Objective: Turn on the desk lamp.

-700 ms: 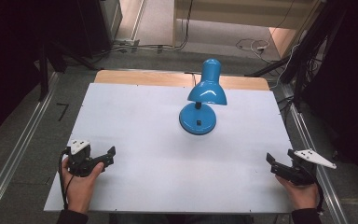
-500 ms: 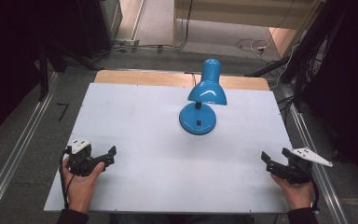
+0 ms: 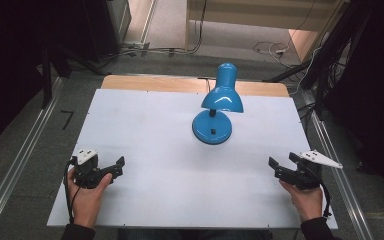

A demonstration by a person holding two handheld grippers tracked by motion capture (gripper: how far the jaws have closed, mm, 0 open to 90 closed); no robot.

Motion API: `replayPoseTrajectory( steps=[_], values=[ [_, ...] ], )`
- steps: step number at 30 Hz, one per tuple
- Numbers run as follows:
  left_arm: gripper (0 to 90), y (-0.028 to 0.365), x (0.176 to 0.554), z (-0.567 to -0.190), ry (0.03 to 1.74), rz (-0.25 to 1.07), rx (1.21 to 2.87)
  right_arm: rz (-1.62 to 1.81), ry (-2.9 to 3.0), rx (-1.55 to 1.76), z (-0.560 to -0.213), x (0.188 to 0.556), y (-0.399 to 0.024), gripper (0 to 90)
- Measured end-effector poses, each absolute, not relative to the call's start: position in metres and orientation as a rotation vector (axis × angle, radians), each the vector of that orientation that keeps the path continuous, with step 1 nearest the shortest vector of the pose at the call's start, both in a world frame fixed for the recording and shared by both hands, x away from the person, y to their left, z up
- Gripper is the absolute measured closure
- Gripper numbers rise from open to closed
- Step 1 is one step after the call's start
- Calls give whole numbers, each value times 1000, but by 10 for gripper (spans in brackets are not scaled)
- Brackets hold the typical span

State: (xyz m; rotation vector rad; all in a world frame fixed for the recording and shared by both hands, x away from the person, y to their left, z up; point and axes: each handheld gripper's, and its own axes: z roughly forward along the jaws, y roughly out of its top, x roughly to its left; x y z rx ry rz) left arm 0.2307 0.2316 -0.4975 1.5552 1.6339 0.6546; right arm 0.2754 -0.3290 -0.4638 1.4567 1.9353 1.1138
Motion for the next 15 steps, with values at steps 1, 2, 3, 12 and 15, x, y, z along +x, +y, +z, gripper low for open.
replayPoseTrajectory(
  steps=[1, 2, 3, 12, 15],
  values=[
    [84, 231, 231, -498, 1634, 655, 1556, 1116, 1940, 1452, -464, 276, -328, 166],
    [84, 231, 231, -498, 1633, 655, 1555, 1117, 1943, 1446, -464, 277, -326, 165],
    [84, 232, 231, -498, 1633, 654, 1555, 1115, 1945, 1448, -463, 278, -324, 159],
    [84, 233, 231, -497, 1637, 646, 1550, 1124, 1948, 1429, -461, 286, -315, 159],
    [83, 233, 230, -497, 1636, 648, 1547, 1124, 1961, 1417, -461, 290, -311, 159]
  ],
)
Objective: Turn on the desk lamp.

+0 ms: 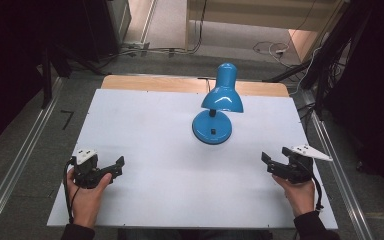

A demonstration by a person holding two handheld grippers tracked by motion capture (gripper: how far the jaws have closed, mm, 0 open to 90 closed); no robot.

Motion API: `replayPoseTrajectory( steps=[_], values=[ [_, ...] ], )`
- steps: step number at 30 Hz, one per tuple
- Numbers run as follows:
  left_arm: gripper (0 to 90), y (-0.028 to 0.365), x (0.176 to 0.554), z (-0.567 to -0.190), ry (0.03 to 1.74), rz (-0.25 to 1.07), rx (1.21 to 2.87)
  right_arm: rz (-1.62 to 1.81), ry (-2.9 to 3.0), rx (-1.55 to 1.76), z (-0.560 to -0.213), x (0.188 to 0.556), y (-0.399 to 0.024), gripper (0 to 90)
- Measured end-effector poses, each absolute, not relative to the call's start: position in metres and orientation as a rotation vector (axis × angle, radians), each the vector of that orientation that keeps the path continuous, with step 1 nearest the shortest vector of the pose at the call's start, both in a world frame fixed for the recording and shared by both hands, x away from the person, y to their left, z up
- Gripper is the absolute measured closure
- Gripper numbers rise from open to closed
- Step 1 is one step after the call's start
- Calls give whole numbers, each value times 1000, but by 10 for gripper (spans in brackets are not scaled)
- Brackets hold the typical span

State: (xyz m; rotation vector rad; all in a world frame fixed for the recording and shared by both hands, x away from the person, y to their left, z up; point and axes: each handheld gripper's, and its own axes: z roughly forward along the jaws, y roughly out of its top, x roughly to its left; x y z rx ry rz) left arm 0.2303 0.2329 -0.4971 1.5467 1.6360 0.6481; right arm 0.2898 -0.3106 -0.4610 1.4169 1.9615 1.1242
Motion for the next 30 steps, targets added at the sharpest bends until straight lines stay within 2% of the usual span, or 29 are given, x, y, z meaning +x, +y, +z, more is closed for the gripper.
replayPoseTrajectory(
  steps=[30],
  values=[
    [84, 236, 230, -497, 1635, 635, 1533, 1153, 2013, 1364, -459, 318, -273, 172]
  ],
)
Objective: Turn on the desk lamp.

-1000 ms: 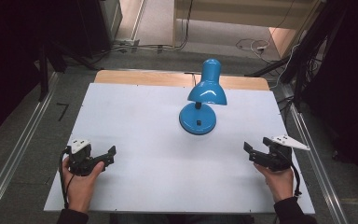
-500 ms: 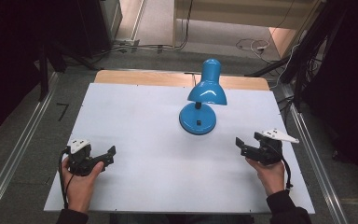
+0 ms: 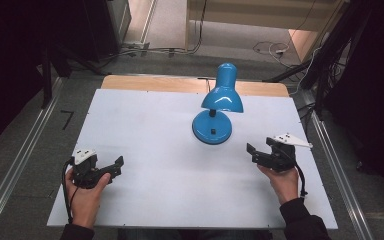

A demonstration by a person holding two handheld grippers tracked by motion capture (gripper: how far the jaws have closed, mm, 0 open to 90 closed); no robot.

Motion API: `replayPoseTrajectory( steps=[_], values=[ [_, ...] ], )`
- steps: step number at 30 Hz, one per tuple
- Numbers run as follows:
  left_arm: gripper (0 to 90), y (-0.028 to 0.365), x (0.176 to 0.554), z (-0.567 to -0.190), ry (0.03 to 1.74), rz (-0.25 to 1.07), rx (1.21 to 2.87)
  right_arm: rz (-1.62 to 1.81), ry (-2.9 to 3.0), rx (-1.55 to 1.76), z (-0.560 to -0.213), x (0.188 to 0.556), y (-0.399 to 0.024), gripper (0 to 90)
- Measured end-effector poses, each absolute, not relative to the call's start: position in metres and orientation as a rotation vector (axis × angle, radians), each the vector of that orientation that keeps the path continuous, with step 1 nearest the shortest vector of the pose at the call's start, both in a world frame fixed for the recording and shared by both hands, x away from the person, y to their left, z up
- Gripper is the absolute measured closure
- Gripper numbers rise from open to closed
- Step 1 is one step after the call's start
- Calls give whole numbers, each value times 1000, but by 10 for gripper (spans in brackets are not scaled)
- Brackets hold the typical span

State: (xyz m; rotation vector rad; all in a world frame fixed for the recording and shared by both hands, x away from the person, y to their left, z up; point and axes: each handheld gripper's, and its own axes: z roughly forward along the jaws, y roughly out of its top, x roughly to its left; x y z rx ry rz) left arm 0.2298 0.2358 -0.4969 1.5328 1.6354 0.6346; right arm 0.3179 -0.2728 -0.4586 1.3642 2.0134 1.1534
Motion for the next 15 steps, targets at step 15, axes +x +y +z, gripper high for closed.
replayPoseTrajectory(
  steps=[15],
  values=[
    [84, 236, 231, -498, 1638, 630, 1536, 1143, 2066, 1353, -464, 341, -250, 172]
  ],
)
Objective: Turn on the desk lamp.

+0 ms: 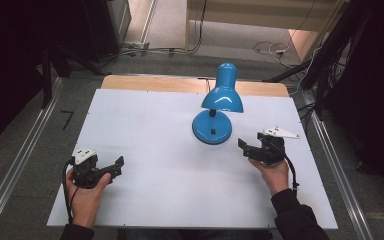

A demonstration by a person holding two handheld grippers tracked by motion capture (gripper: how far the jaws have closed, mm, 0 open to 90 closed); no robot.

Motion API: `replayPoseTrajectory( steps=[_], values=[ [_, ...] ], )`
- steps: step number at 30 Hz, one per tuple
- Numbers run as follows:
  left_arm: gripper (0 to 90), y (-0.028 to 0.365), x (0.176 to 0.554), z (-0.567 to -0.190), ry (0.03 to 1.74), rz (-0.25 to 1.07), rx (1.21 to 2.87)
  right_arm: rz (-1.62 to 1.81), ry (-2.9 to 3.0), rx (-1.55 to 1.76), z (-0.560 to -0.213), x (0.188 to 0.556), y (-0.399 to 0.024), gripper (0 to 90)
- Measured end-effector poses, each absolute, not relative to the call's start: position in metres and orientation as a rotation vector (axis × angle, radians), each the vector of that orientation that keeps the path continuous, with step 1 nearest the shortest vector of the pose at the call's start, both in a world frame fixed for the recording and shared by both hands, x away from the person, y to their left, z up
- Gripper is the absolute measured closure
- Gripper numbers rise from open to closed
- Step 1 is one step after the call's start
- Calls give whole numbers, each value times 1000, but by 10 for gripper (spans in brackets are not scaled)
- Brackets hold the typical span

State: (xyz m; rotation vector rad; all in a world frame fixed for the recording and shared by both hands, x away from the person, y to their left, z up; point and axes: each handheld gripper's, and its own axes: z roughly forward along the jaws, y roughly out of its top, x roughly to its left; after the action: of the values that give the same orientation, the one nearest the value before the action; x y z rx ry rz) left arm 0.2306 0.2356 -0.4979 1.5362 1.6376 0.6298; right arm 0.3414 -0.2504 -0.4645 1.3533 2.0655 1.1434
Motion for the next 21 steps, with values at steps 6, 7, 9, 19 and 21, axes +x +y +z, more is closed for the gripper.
replayPoseTrajectory(
  steps=[6, 7, 9, 19, 21],
  values=[
    [84, 236, 231, -498, 1635, 627, 1536, 1131, 2080, 1354, -468, 350, -239, 171],
    [84, 236, 231, -498, 1636, 629, 1537, 1130, 2084, 1354, -469, 351, -237, 171],
    [84, 236, 231, -498, 1636, 630, 1537, 1127, 2086, 1354, -469, 352, -235, 172],
    [84, 236, 231, -498, 1634, 628, 1532, 1130, 2077, 1344, -469, 363, -217, 177],
    [84, 236, 231, -498, 1636, 627, 1534, 1129, 2080, 1341, -468, 365, -213, 178]
  ],
)
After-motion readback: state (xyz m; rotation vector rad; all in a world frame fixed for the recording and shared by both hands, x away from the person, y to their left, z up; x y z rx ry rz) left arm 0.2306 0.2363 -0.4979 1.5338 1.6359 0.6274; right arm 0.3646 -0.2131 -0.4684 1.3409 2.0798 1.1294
